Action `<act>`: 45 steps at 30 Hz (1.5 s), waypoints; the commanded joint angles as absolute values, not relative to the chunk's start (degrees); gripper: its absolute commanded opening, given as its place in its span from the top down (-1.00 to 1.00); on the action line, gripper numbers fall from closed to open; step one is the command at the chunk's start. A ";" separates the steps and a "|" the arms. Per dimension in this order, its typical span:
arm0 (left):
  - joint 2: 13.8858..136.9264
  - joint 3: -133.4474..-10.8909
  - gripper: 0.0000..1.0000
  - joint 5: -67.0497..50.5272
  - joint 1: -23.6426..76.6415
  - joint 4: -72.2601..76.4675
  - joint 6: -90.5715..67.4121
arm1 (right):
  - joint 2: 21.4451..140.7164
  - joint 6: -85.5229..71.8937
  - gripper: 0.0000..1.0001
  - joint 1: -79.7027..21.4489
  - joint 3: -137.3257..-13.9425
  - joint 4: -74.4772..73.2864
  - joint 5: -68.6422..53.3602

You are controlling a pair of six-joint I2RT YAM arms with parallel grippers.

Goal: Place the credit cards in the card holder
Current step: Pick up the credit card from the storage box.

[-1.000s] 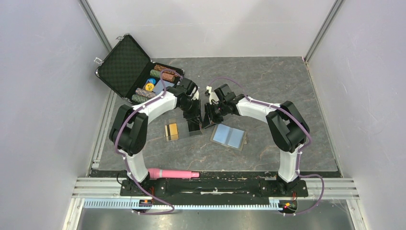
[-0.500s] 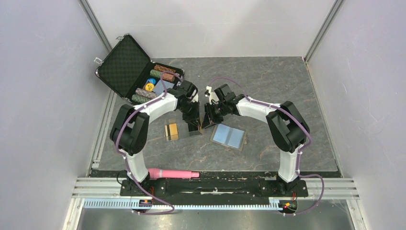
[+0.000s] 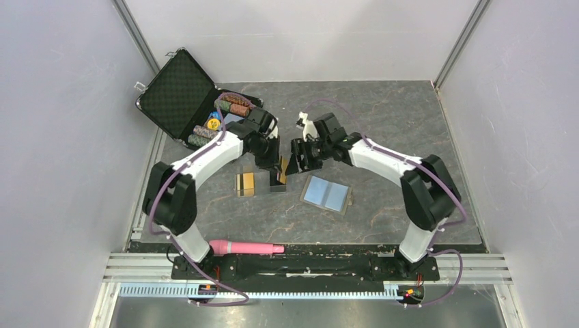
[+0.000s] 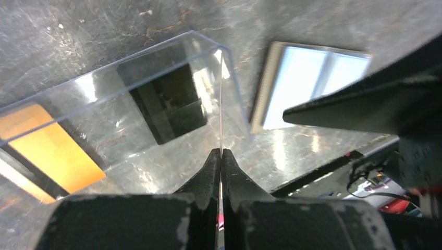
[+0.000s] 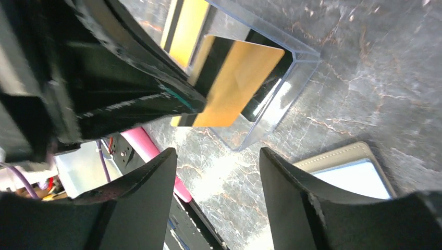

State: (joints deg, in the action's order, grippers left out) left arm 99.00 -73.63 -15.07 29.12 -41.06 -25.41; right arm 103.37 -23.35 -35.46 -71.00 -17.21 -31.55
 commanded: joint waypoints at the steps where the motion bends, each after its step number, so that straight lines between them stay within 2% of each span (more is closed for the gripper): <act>1: 89.65 -77.23 0.96 -14.98 29.45 -43.30 -23.69 | 95.14 -23.15 -0.35 -32.93 -66.89 -11.53 -31.04; 4: 85.72 -74.75 0.96 -19.76 29.44 -39.02 -24.31 | 91.17 -23.78 -0.56 -30.32 -62.82 -8.95 -32.82; 10: 84.16 -64.19 0.94 -34.88 29.44 -16.49 -34.63 | 83.01 -26.90 -0.71 -23.28 -53.17 -3.12 -40.29; 14: 86.07 -57.60 0.95 -43.23 29.62 2.98 -45.73 | 77.75 -30.66 -0.72 -17.47 -45.55 3.57 -47.85; 19: 89.75 -53.91 0.95 -50.11 29.71 24.40 -57.96 | 75.66 -30.65 -0.65 -16.00 -41.30 5.39 -54.46; 24: 92.52 -51.84 0.95 -53.34 29.80 39.47 -67.43 | 75.38 -34.17 -0.46 -15.49 -39.76 10.20 -56.82; 30: 92.65 -51.24 0.95 -54.07 29.80 40.69 -68.17 | 76.61 -42.69 -0.20 -14.86 -38.65 20.98 -58.29; 36: 93.77 -51.74 0.95 -54.95 29.83 39.59 -67.72 | 77.09 -53.75 -0.17 -14.90 -36.89 36.69 -61.64; 41: 92.95 -53.40 0.95 -54.40 29.85 32.12 -62.54 | 77.24 -60.22 -0.17 -14.83 -35.95 46.25 -63.32; 45: 92.35 -54.14 0.95 -55.01 29.91 27.95 -59.02 | 77.52 -59.14 -0.12 -14.16 -36.83 44.35 -62.44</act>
